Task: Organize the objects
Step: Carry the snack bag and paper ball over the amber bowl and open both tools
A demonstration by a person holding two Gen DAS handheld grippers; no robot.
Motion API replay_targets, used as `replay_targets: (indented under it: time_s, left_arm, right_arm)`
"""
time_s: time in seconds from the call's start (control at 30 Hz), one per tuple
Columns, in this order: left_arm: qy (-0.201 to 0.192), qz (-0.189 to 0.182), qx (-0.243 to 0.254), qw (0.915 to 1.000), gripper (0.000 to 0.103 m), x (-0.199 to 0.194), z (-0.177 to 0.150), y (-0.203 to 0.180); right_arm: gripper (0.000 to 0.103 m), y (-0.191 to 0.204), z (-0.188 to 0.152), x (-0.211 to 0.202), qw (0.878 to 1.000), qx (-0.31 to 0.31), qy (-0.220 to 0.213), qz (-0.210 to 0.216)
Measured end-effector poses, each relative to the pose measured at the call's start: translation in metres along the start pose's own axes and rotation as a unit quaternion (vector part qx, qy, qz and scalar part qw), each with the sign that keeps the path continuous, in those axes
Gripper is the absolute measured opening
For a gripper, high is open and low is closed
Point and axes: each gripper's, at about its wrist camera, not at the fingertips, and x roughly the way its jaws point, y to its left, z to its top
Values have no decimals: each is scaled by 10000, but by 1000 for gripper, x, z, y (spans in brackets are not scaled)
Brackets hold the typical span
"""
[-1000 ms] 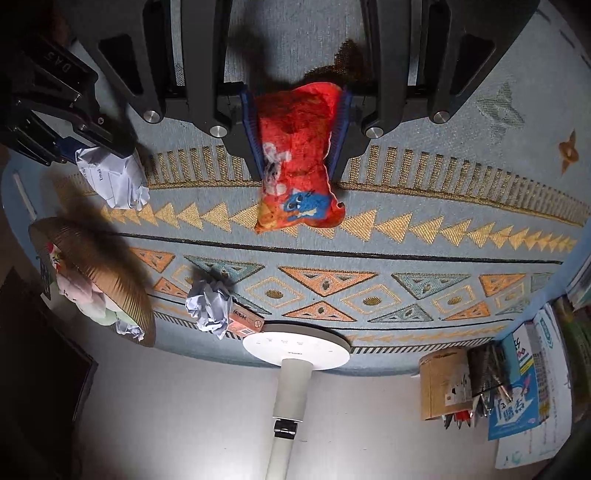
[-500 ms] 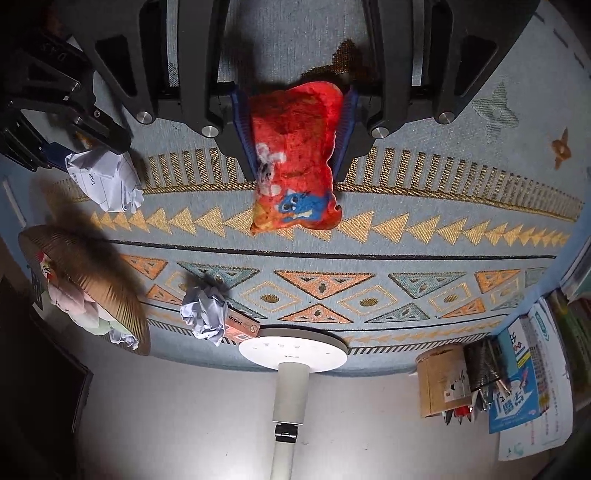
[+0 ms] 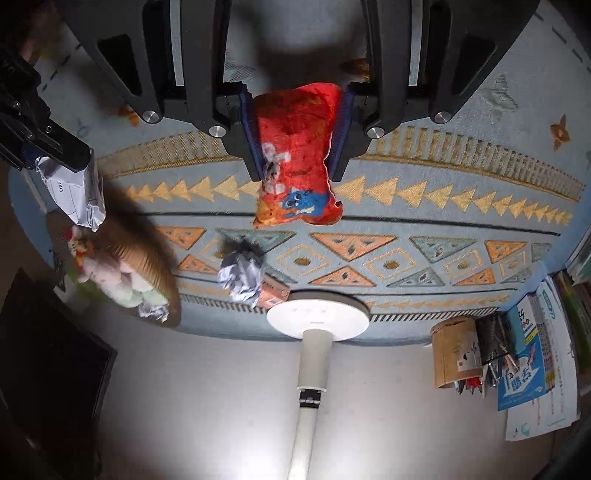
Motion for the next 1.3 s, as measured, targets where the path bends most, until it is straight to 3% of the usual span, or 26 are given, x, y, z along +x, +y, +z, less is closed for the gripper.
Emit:
replay_targets:
  time_s: [0.17,0.37,0.47,0.53,0.57,0.6,0.83,1.1,1.13,1.2,1.3]
  left_arm:
    - [-622,-651,279,9956,32,-19,59,-58]
    - [-589,-1264,633,9882,32,29,113,-128]
    - [-466,-1447,722,9857,34,64,121,-148]
    - [-473,-1412,796,9856,52,79,120,-156]
    - [-411,-1357,834,9864,69,86,120,-157]
    - [-367,-1361,823,9866,77,90,119,-155]
    - [-160,-1934,423,9801,77,70,99,-114]
    - [-599,-1462,9,9874,79,-12,55,-34]
    - [-651,-1282,-49,9896,81,-19,46,-23]
    - [-763,-836,-102,9935,101,-25,28,-1]
    - [-733,-213,-143,9970,102,-16,8,22]
  right_arm:
    - [38,-56,55,-50,9931,429,-774,-773]
    - [38,-138,100,-17,9815,1265,-469,-1356]
    - [39,-154,116,7,9830,1310,-340,-1238]
    - [51,-163,121,23,9851,1361,-156,-1042]
    - [59,-166,121,30,9846,1390,-75,-1061]
    - [60,-169,119,32,9832,1435,-53,-1123]
    - [60,-161,90,23,9834,1568,-38,-911]
    - [61,-73,74,-22,9946,814,-502,-394]
    - [62,-58,68,-22,9959,682,-489,-333]
    - [62,-29,51,-14,9983,404,-384,-180]
    - [62,5,23,13,9998,-3,-135,-124]
